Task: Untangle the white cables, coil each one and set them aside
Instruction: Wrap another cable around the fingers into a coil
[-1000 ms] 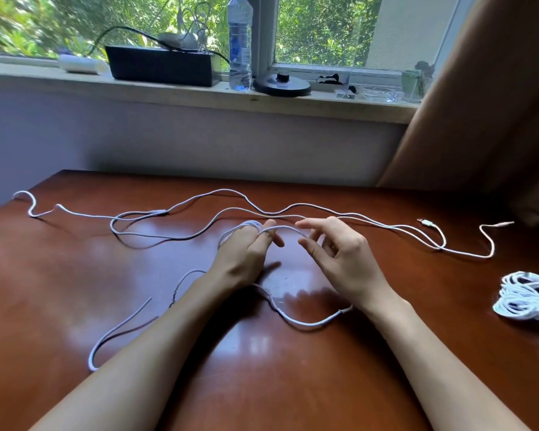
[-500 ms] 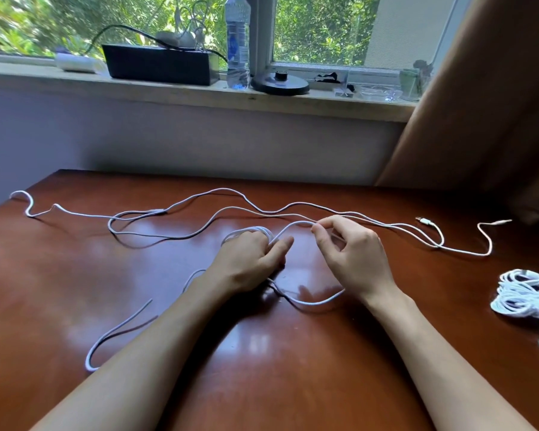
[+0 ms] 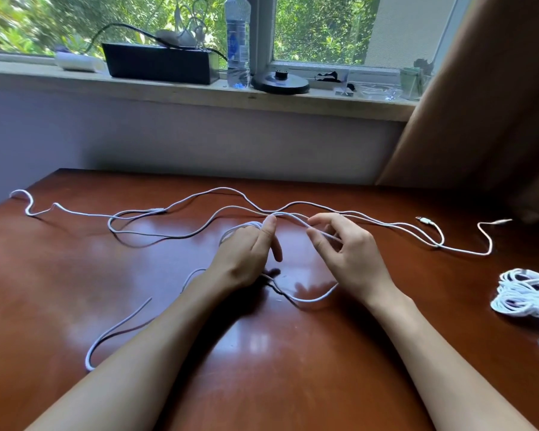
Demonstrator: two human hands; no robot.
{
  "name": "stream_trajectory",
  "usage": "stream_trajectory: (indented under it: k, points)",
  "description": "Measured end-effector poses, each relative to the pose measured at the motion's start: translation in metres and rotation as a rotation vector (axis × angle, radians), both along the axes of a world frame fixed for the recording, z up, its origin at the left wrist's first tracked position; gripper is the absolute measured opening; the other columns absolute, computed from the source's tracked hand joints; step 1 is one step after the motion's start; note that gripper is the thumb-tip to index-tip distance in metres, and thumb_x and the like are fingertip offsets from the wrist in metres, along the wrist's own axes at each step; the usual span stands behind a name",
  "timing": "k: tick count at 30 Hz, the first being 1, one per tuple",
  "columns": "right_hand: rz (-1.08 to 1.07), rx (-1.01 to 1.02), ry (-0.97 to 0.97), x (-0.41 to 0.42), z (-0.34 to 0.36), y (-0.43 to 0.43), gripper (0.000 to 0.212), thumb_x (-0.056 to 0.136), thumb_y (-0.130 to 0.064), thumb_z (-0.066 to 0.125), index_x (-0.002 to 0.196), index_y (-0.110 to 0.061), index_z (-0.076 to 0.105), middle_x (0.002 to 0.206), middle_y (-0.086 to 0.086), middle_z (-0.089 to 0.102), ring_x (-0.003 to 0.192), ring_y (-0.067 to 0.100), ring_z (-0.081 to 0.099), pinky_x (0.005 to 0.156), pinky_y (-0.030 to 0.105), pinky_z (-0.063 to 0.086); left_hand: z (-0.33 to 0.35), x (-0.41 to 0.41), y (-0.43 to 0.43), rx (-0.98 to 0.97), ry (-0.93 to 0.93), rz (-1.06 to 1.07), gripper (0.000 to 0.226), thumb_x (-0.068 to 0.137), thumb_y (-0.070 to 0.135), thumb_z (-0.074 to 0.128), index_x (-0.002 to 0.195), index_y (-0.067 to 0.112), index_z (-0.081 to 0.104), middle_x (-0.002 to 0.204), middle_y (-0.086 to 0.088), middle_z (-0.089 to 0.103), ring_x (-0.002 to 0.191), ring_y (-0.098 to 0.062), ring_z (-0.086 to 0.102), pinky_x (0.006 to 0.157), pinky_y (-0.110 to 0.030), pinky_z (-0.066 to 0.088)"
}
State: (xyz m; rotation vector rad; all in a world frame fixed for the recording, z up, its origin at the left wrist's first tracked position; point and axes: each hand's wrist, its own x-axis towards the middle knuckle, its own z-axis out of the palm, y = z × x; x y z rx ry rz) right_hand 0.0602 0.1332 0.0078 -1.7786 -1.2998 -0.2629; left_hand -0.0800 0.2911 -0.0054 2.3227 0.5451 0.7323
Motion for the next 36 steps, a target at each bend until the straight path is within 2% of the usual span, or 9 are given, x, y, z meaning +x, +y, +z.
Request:
stream_trajectory:
  k: [5,11,15,20,24,27,31,34,36]
  points:
    - [-0.022,-0.001,0.048,-0.001,-0.001,0.001,0.013,0.098,-0.038,0.063,0.095,-0.025,0.063,0.066,-0.006,0.062,0.062,0.019,0.060,0.063,0.044,0.051,0.006,0.002,0.000,-0.237,-0.129,0.012,0.081,0.102,0.056,0.011,0.060,0.022,0.072,0.046,0.005,0.042,0.051,-0.013,0.045,0.063,-0.037,0.043]
    - [0.059,0.081,0.314,-0.010,0.009,0.000,0.009,0.099,-0.029,0.064,0.093,-0.023,0.064,0.049,0.004,0.059,0.043,0.020,0.058,0.052,0.028,0.046,0.011,0.004,-0.001,-0.597,-0.209,-0.104,0.079,0.109,0.036,0.014,0.061,0.001,0.067,0.038,0.002,0.026,0.037,-0.011,0.023,0.042,-0.021,0.021]
    - [0.025,0.124,0.356,-0.010,0.010,0.001,0.008,0.096,-0.027,0.068,0.089,-0.026,0.068,0.053,-0.001,0.057,0.043,0.021,0.053,0.047,0.027,0.042,0.015,0.007,0.004,-0.972,-0.265,-0.241,0.080,0.105,0.035,0.011,0.061,-0.006,0.063,0.038,0.006,0.018,0.035,-0.009,0.009,0.040,-0.018,0.006]
    - [0.056,0.112,0.488,-0.010,0.014,0.003,0.008,0.099,-0.024,0.065,0.096,-0.028,0.071,0.072,0.026,0.052,0.057,0.051,0.052,0.038,0.022,0.044,0.017,0.005,0.007,-1.176,-0.356,-0.301,0.079,0.101,0.038,0.013,0.056,0.001,0.066,0.038,0.006,0.020,0.038,-0.004,0.011,0.049,-0.020,0.005]
    - [-0.014,0.106,0.521,-0.003,0.009,0.005,0.008,0.098,-0.024,0.066,0.102,-0.022,0.073,0.059,-0.012,0.056,0.049,0.029,0.061,0.041,0.018,0.045,0.020,0.004,0.004,-1.271,-0.436,-0.373,0.073,0.099,0.035,0.015,0.055,0.002,0.064,0.037,0.004,0.021,0.038,-0.005,0.014,0.051,-0.022,0.004]
    - [-0.020,0.153,0.624,0.003,0.006,0.004,0.005,0.096,-0.023,0.068,0.100,-0.021,0.070,0.064,-0.002,0.061,0.051,0.028,0.064,0.049,0.033,0.055,0.021,0.005,0.001,-1.293,-0.453,-0.397,0.072,0.098,0.034,0.016,0.055,0.002,0.063,0.037,0.005,0.022,0.038,-0.004,0.015,0.050,-0.021,0.006]
    - [0.024,0.218,0.830,0.003,0.007,0.005,0.004,0.098,-0.015,0.064,0.102,-0.013,0.063,0.066,0.009,0.050,0.053,0.025,0.052,0.041,0.027,0.050,0.021,0.004,0.000,-1.310,-0.475,-0.395,0.070,0.097,0.034,0.017,0.055,0.003,0.064,0.037,0.004,0.022,0.038,-0.005,0.014,0.050,-0.021,0.006]
    - [-0.020,0.212,0.833,0.007,0.002,0.007,0.010,0.096,-0.023,0.069,0.098,-0.017,0.062,0.073,0.005,0.048,0.047,0.009,0.041,0.039,0.021,0.036,0.024,0.002,-0.001,-1.325,-0.521,-0.393,0.059,0.089,0.034,0.026,0.058,0.003,0.064,0.038,0.003,0.022,0.041,-0.008,0.009,0.051,-0.022,0.005]
    - [-0.101,0.153,0.700,0.009,0.000,0.007,0.015,0.092,-0.031,0.073,0.096,-0.021,0.063,0.078,0.004,0.056,0.058,0.010,0.049,0.048,0.021,0.042,0.026,0.001,-0.001,-1.360,-0.580,-0.394,0.056,0.090,0.032,0.026,0.059,0.004,0.064,0.039,0.002,0.022,0.039,-0.008,0.011,0.050,-0.021,0.008]
